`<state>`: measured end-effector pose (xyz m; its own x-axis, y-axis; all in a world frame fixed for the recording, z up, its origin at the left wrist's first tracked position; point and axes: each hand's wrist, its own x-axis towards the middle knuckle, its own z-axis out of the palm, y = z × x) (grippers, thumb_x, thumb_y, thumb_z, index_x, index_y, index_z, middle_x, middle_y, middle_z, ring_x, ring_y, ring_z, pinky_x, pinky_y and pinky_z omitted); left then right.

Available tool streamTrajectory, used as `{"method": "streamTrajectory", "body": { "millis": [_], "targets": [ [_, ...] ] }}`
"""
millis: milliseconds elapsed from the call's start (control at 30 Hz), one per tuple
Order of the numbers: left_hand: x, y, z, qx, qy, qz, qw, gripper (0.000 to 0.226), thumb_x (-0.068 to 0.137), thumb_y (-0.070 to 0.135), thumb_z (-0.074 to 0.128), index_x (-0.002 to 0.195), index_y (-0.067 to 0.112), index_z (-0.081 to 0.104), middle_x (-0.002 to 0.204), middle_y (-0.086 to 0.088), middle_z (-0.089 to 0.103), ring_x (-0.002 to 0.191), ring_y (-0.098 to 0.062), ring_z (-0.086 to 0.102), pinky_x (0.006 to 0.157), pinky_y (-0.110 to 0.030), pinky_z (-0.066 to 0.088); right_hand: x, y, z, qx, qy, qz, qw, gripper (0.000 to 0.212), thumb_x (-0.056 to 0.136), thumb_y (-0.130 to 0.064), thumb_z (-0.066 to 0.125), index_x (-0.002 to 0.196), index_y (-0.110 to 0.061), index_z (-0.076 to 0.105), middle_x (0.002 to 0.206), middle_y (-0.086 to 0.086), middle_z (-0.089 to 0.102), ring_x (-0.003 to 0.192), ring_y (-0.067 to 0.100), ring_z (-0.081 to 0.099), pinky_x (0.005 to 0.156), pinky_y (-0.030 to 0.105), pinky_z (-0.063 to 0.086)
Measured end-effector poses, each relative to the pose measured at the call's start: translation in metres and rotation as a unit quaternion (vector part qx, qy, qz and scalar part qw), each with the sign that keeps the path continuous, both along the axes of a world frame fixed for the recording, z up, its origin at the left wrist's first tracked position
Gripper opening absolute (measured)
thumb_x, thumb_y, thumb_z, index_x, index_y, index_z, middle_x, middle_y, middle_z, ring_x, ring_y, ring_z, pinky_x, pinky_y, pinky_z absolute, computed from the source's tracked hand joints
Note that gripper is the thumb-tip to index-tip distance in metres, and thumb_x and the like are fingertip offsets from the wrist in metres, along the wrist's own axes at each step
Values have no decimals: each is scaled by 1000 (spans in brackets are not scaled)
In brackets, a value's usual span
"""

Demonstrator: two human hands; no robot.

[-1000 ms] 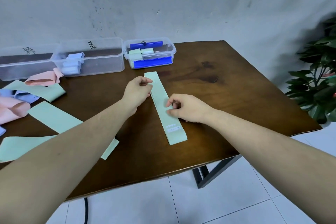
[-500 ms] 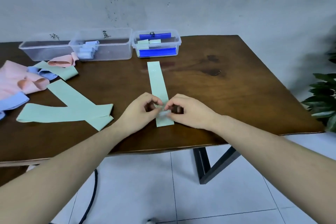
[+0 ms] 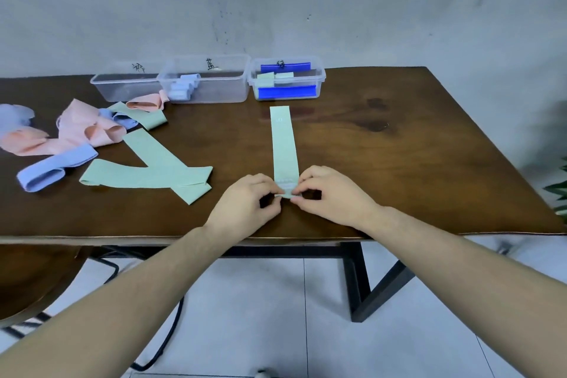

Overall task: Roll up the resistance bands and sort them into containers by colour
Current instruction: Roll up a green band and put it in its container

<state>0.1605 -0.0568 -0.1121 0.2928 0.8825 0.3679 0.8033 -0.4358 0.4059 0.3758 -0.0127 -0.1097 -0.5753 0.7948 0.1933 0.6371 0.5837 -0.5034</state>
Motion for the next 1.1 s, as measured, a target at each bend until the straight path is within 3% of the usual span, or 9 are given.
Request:
{"method": "streamTrajectory", "body": {
  "millis": [133, 300, 467, 533, 667, 833, 967, 1100],
  "targets": [
    [9, -5, 3, -13, -53, 9, 998, 14, 91, 18, 67, 101, 17, 76, 98, 9, 69, 91, -8, 62, 86, -30, 52, 3, -5, 3, -4, -3, 3, 1000, 18, 93, -32, 69, 106, -22, 77, 99, -16, 60, 95, 3, 50, 88, 21, 43],
    [12, -24, 1, -39, -81, 0, 996, 19, 92, 19, 67, 110, 22, 75, 98, 13, 69, 93, -6, 60, 85, -22, 49, 13, -21, 10, -55, 24, 24, 998, 20, 93, -25, 70, 112, -22, 76, 93, -18, 59, 81, -10, 53, 73, 7, 36],
    [10, -33, -4, -71, -96, 24, 993, 16, 92, 20, 66, 104, 30, 66, 94, 15, 65, 91, -7, 58, 75, -19, 47, 16, -27, 10, -114, 88, -15, 990, 13, 91, -22, 74, 102, -25, 69, 73, -23, 59, 64, -1, 50, 65, 10, 40],
    [10, -33, -3, -76, -95, 27, 992, 13, 92, 19, 66, 99, 29, 65, 91, 14, 64, 89, -7, 57, 71, -17, 45, 15, -28, 10, -112, 89, -15, 990, 6, 92, -22, 73, 96, -23, 68, 71, -29, 58, 66, -4, 51, 65, 9, 39],
    [12, -31, -1, -55, -89, 17, 994, 14, 91, 14, 67, 101, 24, 67, 94, 13, 59, 85, -8, 57, 69, -12, 42, 13, -29, 10, -81, 80, -16, 993, 4, 92, -23, 72, 95, -25, 70, 83, -18, 59, 74, -3, 53, 67, 12, 41],
    [13, -31, -4, -36, -65, 2, 997, 19, 93, 12, 66, 108, 20, 74, 104, 14, 59, 91, -5, 58, 78, -6, 41, 10, -28, 5, -55, 56, -13, 997, 5, 93, -28, 69, 98, -29, 68, 90, -15, 59, 75, 1, 52, 65, 14, 42],
    [11, -32, -8, -18, -53, -11, 998, 20, 89, 19, 73, 109, 18, 75, 105, 11, 60, 84, -3, 55, 76, -11, 45, 11, -29, 1, -45, 62, -25, 997, 6, 93, -28, 69, 99, -29, 71, 90, -17, 57, 74, 6, 52, 64, 14, 42],
    [12, -30, -12, -4, -41, -11, 999, 22, 86, 20, 76, 107, 15, 76, 105, 8, 60, 83, 0, 51, 75, -5, 39, 11, -32, -1, -23, 57, -19, 998, 10, 94, -26, 69, 103, -24, 74, 93, -18, 56, 83, -5, 54, 68, 9, 40]
  ]
}}
